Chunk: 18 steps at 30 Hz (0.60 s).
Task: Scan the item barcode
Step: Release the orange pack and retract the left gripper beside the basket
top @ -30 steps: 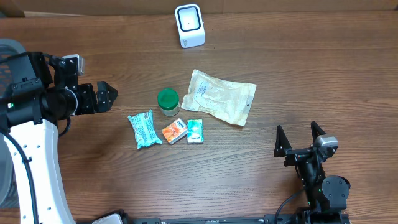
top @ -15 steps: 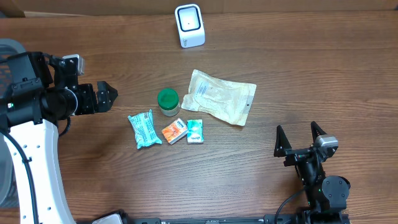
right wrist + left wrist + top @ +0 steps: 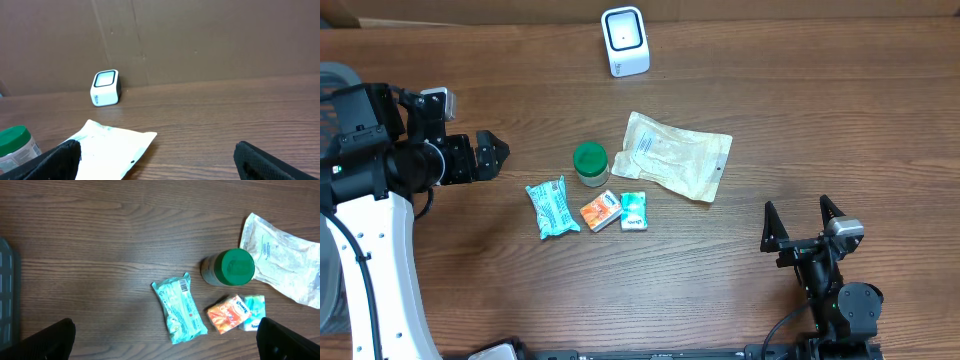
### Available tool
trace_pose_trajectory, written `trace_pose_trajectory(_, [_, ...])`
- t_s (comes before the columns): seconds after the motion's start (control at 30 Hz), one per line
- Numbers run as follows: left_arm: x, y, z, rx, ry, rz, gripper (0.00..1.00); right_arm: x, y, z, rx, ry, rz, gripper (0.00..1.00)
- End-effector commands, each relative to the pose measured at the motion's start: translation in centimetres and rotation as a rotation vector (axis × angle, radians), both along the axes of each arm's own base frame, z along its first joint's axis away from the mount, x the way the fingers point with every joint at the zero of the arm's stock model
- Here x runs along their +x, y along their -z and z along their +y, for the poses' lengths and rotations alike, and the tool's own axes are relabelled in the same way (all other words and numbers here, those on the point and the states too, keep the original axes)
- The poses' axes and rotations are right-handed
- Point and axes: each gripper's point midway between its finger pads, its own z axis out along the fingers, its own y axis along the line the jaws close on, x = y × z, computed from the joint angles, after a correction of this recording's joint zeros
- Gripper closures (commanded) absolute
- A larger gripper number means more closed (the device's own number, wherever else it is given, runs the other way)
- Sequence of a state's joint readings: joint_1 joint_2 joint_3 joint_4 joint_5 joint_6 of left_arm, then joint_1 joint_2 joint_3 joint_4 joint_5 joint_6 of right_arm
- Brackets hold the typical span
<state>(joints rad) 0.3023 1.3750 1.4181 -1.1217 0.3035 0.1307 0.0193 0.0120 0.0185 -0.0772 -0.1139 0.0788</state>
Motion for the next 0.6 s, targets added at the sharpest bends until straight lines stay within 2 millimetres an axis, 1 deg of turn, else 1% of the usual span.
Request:
trace_pose_trajectory(0.0, [0.1, 0.1, -0.1, 0.006, 0.017, 0.000, 0.00, 0.1, 0.1, -0.6, -0.005, 0.030, -0.007, 0.00])
trace_pose_trajectory(0.07, [0.1, 0.1, -0.1, 0.006, 0.016, 0.000, 0.00, 0.1, -0.2, -0.9, -0.001, 0.049, -0.021, 0.00])
trace_pose_trajectory(0.13, [0.1, 0.1, -0.1, 0.006, 0.016, 0.001, 0.00, 0.2, -0.1, -1.1, -0.001, 0.060, -0.013, 0.00])
trace_pose_trajectory(0.2, [0.1, 0.1, -0.1, 0.006, 0.016, 0.000, 0.00, 0.1, -0.2, -0.7, 0.001, 0.041, -0.021, 0.00])
trace_pose_trajectory(0.3, [0.1, 0.1, -0.1, 0.006, 0.016, 0.000, 0.00, -0.6, -1.9, 2.0, 0.021, -0.124, -0.057, 0.00])
trace_pose_trajectory(0.4, [0.1, 0.1, -0.1, 0.006, 0.016, 0.001, 0.00, -1.0, -3.3, 2.3, 0.106, -0.140, -0.047, 0.00])
trace_pose_trajectory(0.47, [0.1, 0.1, -0.1, 0.006, 0.017, 0.000, 0.00, -1.5, -4.4, 2.9, 0.106, -0.177, -0.047, 0.00])
trace_pose_trajectory(0.5, [0.1, 0.1, -0.1, 0.006, 0.017, 0.000, 0.00, -1.8, -5.3, 3.1, 0.106, -0.192, -0.038, 0.00])
trace_pose_trajectory(0.57, [0.1, 0.1, -0.1, 0.006, 0.016, 0.000, 0.00, -2.2, -6.4, 3.2, 0.100, -0.197, -0.021, 0.00])
